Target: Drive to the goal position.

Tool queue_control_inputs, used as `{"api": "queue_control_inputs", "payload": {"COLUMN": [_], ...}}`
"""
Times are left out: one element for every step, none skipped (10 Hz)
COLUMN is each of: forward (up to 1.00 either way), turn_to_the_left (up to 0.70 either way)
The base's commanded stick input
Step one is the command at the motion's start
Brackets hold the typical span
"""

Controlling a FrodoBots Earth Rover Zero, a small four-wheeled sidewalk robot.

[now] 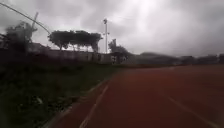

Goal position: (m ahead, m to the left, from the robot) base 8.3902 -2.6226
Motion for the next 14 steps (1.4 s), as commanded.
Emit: {"api": "queue_control_inputs", "payload": {"forward": [0.7,0.7,0.7,0.7,0.7,0.7,0.7,0.7,0.7,0.7,0.7,0.7,0.7,0.7], "turn_to_the_left": [0.0,0.0,0.0,0.0,0.0,0.0,0.0,0.0,0.0,0.0,0.0,0.0,0.0,0.0]}}
